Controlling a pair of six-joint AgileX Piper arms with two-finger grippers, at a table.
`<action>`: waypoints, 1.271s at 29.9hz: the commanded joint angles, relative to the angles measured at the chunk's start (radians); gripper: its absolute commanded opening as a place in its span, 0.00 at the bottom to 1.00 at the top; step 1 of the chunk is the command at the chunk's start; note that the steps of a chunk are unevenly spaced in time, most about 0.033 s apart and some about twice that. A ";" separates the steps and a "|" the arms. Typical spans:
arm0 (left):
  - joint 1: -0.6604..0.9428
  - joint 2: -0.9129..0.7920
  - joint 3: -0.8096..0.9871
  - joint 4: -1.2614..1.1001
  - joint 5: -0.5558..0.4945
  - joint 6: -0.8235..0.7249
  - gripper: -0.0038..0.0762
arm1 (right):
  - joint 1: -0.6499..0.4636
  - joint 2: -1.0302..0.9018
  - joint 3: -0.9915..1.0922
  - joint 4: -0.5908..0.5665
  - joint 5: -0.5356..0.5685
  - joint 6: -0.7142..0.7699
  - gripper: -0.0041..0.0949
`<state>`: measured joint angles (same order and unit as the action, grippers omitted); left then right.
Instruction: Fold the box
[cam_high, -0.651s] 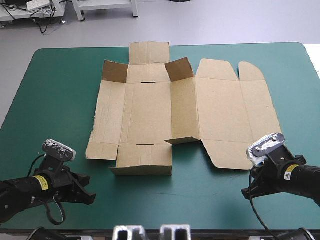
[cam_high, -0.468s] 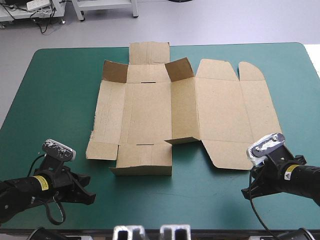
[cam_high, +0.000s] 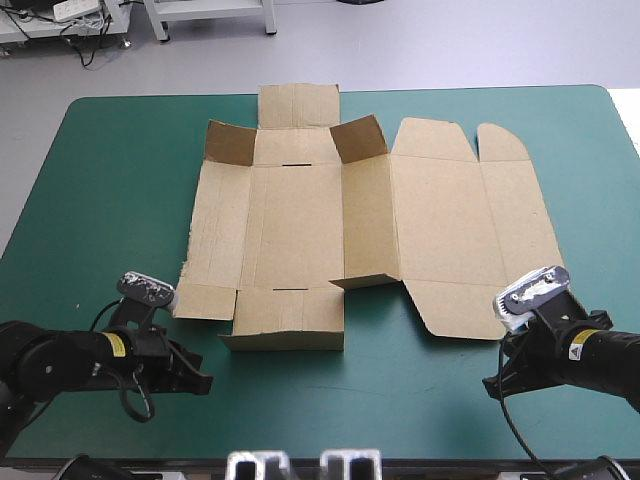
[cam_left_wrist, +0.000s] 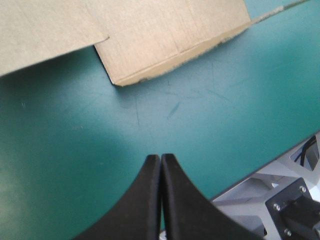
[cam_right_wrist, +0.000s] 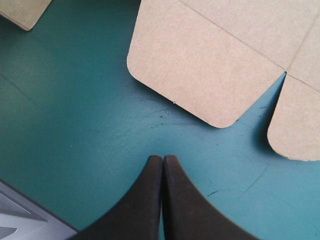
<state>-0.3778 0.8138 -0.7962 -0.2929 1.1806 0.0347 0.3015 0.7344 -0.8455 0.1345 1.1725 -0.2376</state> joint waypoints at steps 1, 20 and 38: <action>-0.007 0.060 -0.028 -0.064 -0.114 0.014 0.07 | -0.002 -0.002 -0.027 0.009 -0.040 -0.007 0.02; 0.676 0.461 -0.302 -0.317 -0.047 0.569 0.06 | -0.002 -0.002 -0.027 0.040 -0.074 -0.009 0.02; 0.770 0.851 -0.304 -0.600 -0.025 0.863 0.62 | -0.002 -0.002 -0.027 0.163 -0.080 -0.018 0.02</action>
<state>0.3908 1.6447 -1.0705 -0.8003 1.0922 0.8518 0.3015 0.7344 -0.8455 0.2745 1.1347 -0.2388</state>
